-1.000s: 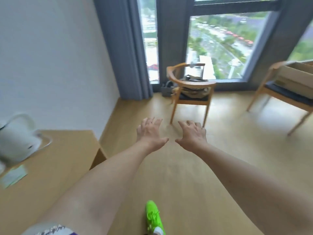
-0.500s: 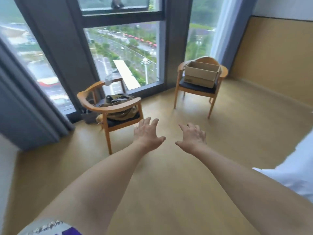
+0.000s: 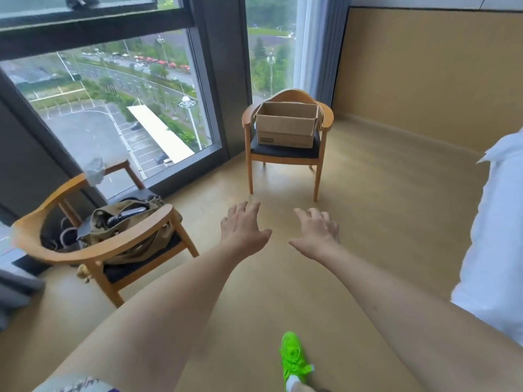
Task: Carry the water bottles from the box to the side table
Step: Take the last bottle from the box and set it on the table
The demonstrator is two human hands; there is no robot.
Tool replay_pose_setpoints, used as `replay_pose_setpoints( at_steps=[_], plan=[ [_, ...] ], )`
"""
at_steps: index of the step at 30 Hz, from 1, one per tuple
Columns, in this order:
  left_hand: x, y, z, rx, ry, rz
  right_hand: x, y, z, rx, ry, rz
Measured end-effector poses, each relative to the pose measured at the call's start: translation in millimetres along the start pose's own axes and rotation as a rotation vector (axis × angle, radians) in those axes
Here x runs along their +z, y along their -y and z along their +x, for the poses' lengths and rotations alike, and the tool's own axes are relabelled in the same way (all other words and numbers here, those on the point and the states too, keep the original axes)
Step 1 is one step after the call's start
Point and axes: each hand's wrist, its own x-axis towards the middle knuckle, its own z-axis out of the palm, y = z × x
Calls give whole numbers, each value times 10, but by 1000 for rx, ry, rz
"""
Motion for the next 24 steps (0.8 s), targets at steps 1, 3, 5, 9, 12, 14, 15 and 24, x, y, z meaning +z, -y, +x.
replay_pose_setpoints(
  at_steps=[1, 3, 5, 9, 12, 14, 15, 24],
  plan=[
    [6, -32, 264, 1, 0, -4, -35, -26, 257, 6, 1, 10],
    [-18, -125, 792, 10, -5, 3, -140, -61, 735, 7, 1, 31],
    [-62, -238, 1304, 9, -30, 0, -270, -85, 1179, 4, -11, 39],
    [-86, -380, 2191, 34, -61, -28, -499, -140, 2020, 26, -16, 52],
    [9, -359, 2734, 56, -32, 7, -540, -154, 2558, 45, 20, 46],
    [92, -322, 3118, 57, -3, 26, -523, -169, 2924, 61, 37, 46],
    [136, -307, 3320, 66, 12, 39, -507, -177, 3116, 67, 41, 47],
    [99, -302, 5668, 218, 17, 46, -686, -54, 5240, 173, -16, 63]
  ],
)
